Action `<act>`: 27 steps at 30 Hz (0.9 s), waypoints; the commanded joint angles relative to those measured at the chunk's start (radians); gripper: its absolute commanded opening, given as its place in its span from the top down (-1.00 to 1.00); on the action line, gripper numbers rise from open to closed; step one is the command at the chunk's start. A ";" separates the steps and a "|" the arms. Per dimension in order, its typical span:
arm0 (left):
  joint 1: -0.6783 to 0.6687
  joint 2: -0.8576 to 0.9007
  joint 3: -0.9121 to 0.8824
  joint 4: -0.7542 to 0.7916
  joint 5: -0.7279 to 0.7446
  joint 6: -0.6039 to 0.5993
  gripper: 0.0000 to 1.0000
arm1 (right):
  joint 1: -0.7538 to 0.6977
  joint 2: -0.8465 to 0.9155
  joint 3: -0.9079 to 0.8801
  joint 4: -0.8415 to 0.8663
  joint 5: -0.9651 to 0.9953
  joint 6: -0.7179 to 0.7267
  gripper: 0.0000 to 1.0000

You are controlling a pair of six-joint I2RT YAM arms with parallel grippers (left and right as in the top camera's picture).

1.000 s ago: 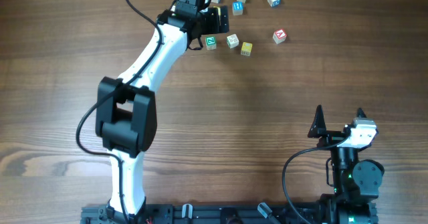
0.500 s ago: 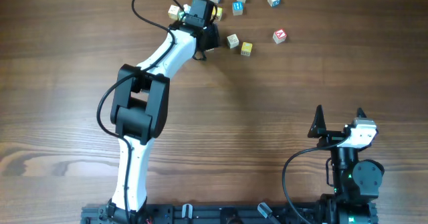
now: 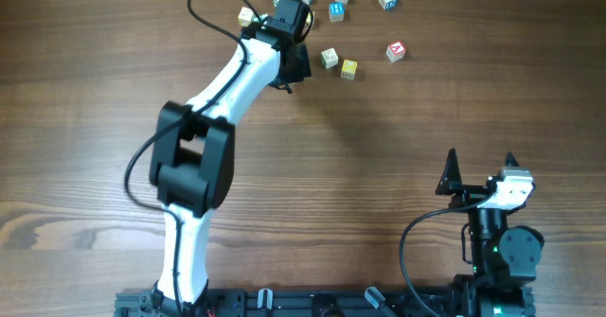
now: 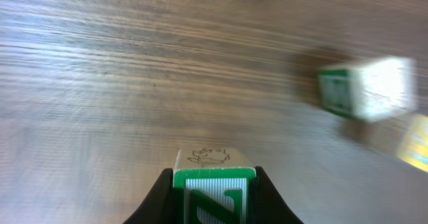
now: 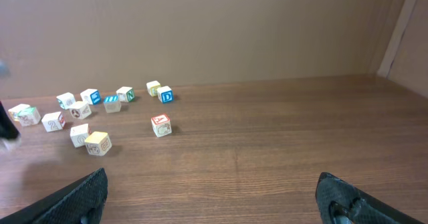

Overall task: Form a tower
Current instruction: 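Reach the left gripper to the block cluster and grasp the green Z block, then carry the Z block right and set it down on the table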

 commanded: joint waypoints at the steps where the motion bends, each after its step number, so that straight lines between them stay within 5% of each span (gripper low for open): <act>1: -0.085 -0.149 0.002 -0.033 -0.002 0.005 0.89 | 0.003 -0.004 -0.001 0.003 -0.013 -0.012 -1.00; 15: -0.471 -0.029 0.001 0.073 -0.003 -0.019 0.80 | 0.003 -0.004 -0.001 0.003 -0.013 -0.012 -0.99; 27: -0.497 0.069 0.001 0.140 -0.002 -0.510 0.74 | 0.003 -0.004 -0.001 0.003 -0.013 -0.012 -0.99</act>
